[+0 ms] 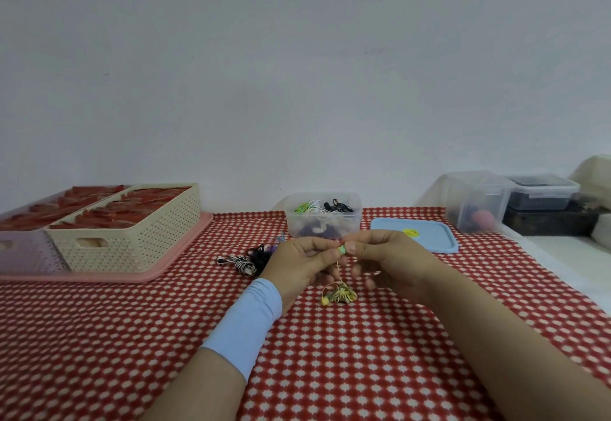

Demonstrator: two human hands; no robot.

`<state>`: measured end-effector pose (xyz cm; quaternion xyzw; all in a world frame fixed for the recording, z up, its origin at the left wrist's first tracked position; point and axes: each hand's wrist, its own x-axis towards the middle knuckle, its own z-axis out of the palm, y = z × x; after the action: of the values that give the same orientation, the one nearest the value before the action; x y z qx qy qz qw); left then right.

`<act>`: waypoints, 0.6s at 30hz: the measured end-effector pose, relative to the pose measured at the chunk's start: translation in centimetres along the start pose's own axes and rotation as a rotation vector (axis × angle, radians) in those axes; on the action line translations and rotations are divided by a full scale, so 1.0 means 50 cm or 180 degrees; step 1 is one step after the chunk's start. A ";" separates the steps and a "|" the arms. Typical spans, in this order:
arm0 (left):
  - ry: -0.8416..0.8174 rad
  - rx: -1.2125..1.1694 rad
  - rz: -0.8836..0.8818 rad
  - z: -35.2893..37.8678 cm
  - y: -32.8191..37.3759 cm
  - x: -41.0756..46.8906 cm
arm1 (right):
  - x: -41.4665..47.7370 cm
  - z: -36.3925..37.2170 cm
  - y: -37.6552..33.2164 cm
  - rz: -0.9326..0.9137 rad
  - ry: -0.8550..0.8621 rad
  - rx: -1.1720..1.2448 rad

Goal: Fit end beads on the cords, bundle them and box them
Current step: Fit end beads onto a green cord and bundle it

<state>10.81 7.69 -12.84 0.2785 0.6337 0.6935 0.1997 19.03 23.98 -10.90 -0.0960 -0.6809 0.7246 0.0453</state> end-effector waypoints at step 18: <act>0.0178 0.0498 -0.0100 -0.012 0.000 0.000 | -0.009 0.009 -0.005 -0.1056 0.0302 -0.1720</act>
<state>10.44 7.24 -12.87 0.2638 0.6955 0.6462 0.1704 19.35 23.46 -10.58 -0.0259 -0.8522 0.4950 0.1675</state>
